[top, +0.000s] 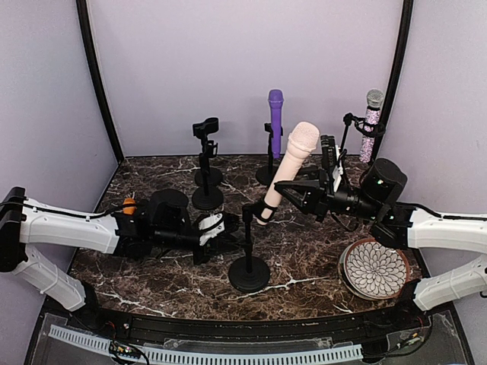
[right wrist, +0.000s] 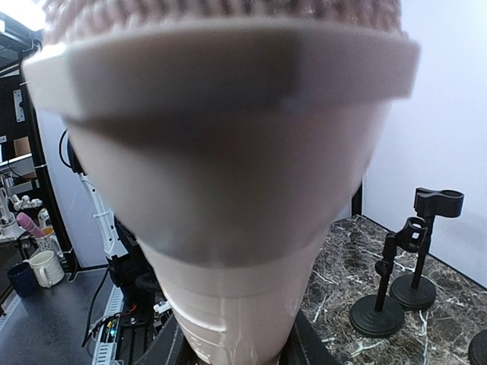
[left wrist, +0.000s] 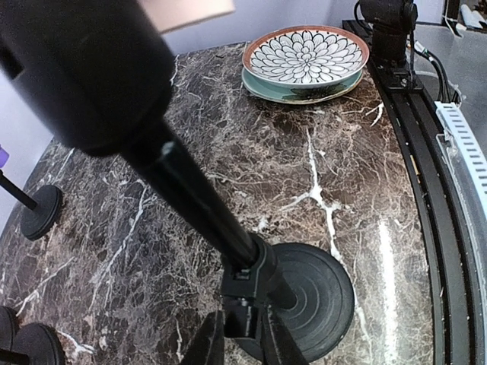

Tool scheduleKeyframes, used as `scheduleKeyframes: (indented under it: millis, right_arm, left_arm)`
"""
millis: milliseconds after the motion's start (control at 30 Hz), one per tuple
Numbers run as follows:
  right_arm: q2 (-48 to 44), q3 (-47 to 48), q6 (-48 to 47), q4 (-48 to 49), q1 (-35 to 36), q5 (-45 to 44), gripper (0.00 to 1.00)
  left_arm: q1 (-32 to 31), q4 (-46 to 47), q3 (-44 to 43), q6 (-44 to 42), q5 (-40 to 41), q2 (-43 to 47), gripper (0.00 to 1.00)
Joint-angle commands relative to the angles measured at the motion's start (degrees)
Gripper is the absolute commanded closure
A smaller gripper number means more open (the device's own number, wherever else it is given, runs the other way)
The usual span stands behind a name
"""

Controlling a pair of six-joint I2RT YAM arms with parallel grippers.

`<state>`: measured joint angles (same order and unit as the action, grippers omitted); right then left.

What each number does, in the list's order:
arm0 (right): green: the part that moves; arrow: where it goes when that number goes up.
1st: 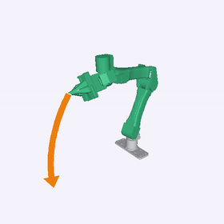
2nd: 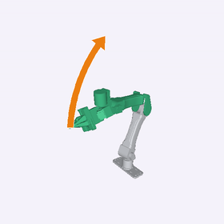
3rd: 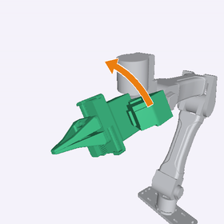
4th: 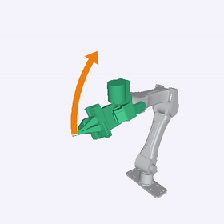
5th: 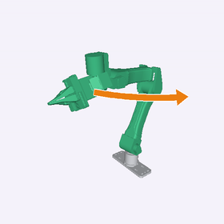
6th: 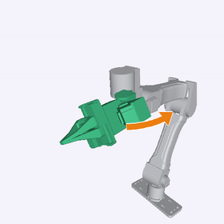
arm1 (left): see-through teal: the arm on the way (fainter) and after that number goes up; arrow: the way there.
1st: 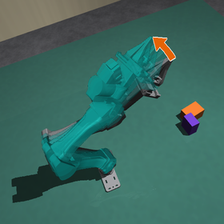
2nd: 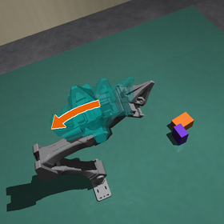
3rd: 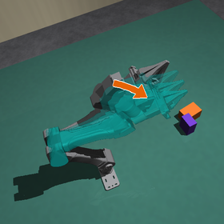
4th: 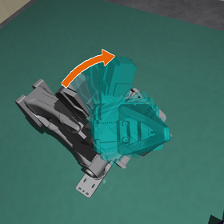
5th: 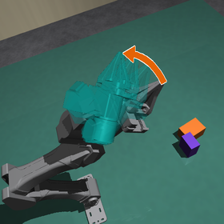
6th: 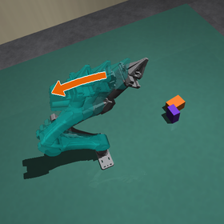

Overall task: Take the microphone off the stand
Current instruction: Unscrew the knob on the microphone stand.

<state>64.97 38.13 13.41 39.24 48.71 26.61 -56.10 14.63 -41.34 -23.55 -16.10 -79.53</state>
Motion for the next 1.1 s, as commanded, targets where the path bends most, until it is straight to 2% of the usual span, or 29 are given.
scheduleKeyframes:
  millis: [0, 367, 633, 767, 1067]
  right_arm:
    - [-0.4, 0.0, 1.4, 1.3, -0.1, -0.7, 0.89]
    - [0.5, 1.3, 1.1, 0.1, -0.1, 1.4, 0.89]
    - [1.0, 2.1, 0.4, -0.7, 0.0, 2.8, 0.89]
    - [1.1, 2.7, -0.6, -2.2, 0.0, 3.4, 0.89]
    - [-0.5, 3.4, -3.3, -6.8, 0.1, 2.4, 0.89]
  left_arm:
    - [0.5, -1.2, -1.2, 4.7, -4.9, 0.5, 0.82]
    - [3.6, -4.0, -3.4, 18.5, -16.4, -1.7, 0.9]
    - [4.7, -10.5, -6.6, 30.4, -25.7, -6.2, 0.92]
    - [5.2, -10.4, -6.7, 37.0, -30.1, -8.3, 0.92]
    - [6.5, -13.5, -8.6, 43.0, -35.7, -13.4, 0.93]
